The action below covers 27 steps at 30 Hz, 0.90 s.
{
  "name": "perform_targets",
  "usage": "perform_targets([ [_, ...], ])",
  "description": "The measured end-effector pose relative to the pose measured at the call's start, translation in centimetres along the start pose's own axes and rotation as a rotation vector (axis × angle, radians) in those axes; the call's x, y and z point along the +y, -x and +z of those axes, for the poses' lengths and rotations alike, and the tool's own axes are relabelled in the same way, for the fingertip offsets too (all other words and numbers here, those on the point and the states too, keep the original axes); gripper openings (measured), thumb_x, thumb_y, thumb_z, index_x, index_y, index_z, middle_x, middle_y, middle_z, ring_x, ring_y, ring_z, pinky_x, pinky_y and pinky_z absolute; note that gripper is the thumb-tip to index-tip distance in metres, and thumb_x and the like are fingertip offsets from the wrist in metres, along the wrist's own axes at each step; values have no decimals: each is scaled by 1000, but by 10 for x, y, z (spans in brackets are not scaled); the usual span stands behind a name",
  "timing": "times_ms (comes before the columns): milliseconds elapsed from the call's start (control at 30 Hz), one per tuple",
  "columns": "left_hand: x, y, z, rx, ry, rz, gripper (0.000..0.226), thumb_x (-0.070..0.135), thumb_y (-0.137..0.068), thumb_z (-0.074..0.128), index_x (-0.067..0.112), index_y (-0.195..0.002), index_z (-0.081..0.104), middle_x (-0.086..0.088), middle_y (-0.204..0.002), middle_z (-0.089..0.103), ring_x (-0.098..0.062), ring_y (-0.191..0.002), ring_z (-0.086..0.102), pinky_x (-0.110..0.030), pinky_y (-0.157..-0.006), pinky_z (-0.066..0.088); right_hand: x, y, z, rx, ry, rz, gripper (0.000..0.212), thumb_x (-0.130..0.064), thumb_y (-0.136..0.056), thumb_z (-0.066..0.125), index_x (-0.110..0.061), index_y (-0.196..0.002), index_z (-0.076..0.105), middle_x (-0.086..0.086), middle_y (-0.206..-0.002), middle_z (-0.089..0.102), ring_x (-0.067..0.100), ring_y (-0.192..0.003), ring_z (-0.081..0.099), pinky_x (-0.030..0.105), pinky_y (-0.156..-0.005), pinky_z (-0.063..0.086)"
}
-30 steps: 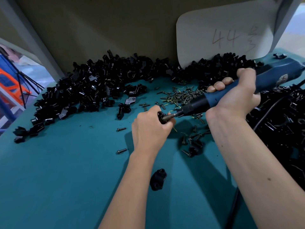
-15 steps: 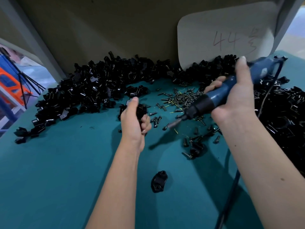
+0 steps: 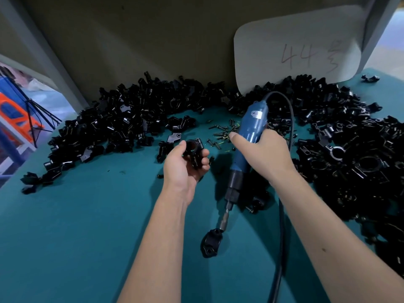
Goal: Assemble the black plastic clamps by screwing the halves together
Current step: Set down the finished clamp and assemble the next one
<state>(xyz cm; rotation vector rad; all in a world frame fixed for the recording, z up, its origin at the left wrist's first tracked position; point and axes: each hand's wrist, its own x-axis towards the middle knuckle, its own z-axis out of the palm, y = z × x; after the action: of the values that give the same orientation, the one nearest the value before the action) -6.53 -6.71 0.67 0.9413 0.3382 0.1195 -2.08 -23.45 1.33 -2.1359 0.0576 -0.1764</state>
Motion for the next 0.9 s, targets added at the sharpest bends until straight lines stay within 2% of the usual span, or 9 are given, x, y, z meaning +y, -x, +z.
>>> perform_targets([
  [100,-2,-2,-1,11,-94,84,29,31,-113,39,5,-110,52,-14,-76,73,-17,-52,56,-24,-48,48,1,1,0,33,185,-78,59,-61,-89,67,-10,-63,51,5,-58,55,23,-54,52,32,-49,38],
  [233,-3,0,-2,-38,-246,224,29,35,-112,43,12,-100,55,-18,-93,78,-16,-57,61,-23,-50,47,-2,-4,-4,37,230,-143,38,-48,-90,71,-12,-82,61,5,-81,64,24,-90,57,35,-65,40],
  [367,-4,7,14,-102,-374,430,22,41,-106,53,25,-102,68,0,-105,79,-14,-94,72,-26,-73,53,-8,-6,-14,-9,333,-138,31,-54,-90,70,-25,-95,61,3,-109,59,21,-97,55,34,-76,42],
  [433,-5,10,26,-100,-438,535,15,42,-100,62,37,-94,75,14,-95,74,-3,-91,66,-24,-80,52,-15,-7,-24,58,220,-252,28,-54,-95,65,-26,-96,67,-3,-100,66,12,-90,60,30,-77,49],
  [500,-7,14,37,-118,-463,573,11,36,-97,70,38,-90,77,15,-84,69,-1,-79,60,-22,-74,51,-25,-6,-38,-54,-48,-342,29,-52,-100,58,-27,-93,71,-4,-84,69,1,-71,61,18,-64,49],
  [600,-15,18,57,-95,-432,518,5,25,-93,78,22,-97,78,4,-81,75,-6,-72,65,-27,-67,55,-28,-1,-60,-254,-255,-341,21,-40,-102,60,-24,-95,72,3,-76,69,14,-56,63,30,-46,49],
  [700,-28,22,89,-94,-405,372,16,27,-91,80,13,-98,74,-7,-80,78,-16,-71,71,-40,-71,62,-17,-6,-92,-158,-101,-320,21,-36,-100,66,-19,-88,73,-2,-63,63,12,-51,51,33,-52,45],
  [767,-40,26,116,-167,-452,327,17,31,-95,75,14,-91,76,-3,-75,76,-14,-67,69,-38,-67,61,-10,-11,-123,-60,80,-279,28,-43,-99,66,-20,-83,72,-8,-52,57,4,-44,45,26,-52,39],
  [900,-73,33,168,-284,-822,503,19,36,-95,71,20,-97,82,6,-90,78,-13,-91,69,-40,-89,56,4,-15,-191,19,350,-151,28,-44,-96,68,-18,-84,69,-4,-55,59,10,-51,54,28,-53,38],
])
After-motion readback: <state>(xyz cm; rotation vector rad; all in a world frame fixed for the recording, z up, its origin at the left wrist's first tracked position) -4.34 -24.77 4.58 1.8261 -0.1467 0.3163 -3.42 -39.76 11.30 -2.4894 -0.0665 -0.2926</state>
